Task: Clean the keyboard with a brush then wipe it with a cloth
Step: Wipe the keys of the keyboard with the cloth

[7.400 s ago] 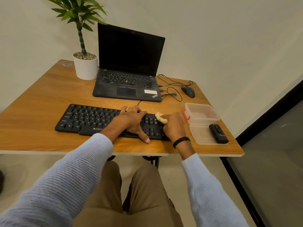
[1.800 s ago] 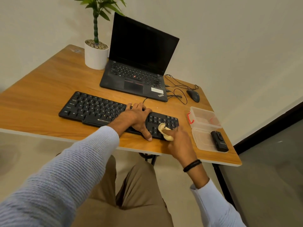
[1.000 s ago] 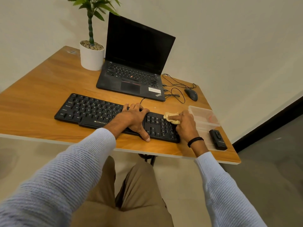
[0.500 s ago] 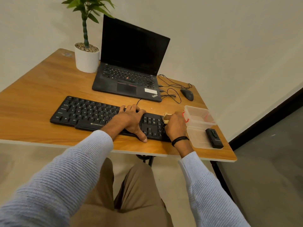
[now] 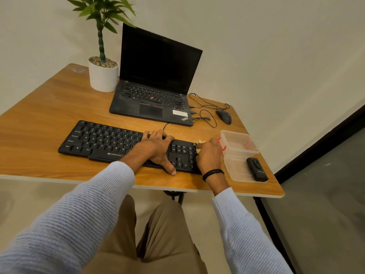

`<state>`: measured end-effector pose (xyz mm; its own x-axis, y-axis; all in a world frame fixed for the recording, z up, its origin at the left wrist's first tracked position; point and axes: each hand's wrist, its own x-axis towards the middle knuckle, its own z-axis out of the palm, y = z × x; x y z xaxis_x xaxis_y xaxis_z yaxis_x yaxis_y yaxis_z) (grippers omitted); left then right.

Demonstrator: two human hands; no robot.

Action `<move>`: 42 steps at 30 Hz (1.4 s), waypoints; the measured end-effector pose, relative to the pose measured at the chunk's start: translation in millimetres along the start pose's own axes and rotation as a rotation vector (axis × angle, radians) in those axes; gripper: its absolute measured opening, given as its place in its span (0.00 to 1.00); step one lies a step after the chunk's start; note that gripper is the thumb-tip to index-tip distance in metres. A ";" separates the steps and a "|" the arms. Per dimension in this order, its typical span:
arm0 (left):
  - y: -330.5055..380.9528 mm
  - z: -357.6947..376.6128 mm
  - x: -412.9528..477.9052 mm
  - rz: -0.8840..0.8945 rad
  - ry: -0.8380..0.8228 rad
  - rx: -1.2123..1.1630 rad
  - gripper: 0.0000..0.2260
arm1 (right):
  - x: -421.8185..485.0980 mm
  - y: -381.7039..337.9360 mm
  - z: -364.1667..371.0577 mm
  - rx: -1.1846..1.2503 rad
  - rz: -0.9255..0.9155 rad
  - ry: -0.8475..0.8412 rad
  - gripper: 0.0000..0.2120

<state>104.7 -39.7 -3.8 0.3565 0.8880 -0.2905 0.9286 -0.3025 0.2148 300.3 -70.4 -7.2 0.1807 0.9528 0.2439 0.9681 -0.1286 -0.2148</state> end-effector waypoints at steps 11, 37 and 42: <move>0.0 0.3 -0.8 0.014 -0.003 -0.019 0.61 | 9.0 23.0 -6.6 0.054 0.105 -0.019 0.14; 1.5 0.2 -0.4 -0.006 -0.005 0.008 0.60 | -0.3 -41.6 4.0 0.123 -0.162 -0.071 0.12; 1.6 1.4 -1.6 0.008 0.006 -0.001 0.60 | 0.1 -22.8 0.3 0.128 -0.122 -0.025 0.18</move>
<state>105.8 -42.1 -4.3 0.3637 0.8876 -0.2827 0.9255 -0.3098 0.2178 278.2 -67.3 -2.6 0.0576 0.9660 0.2521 0.9524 0.0226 -0.3040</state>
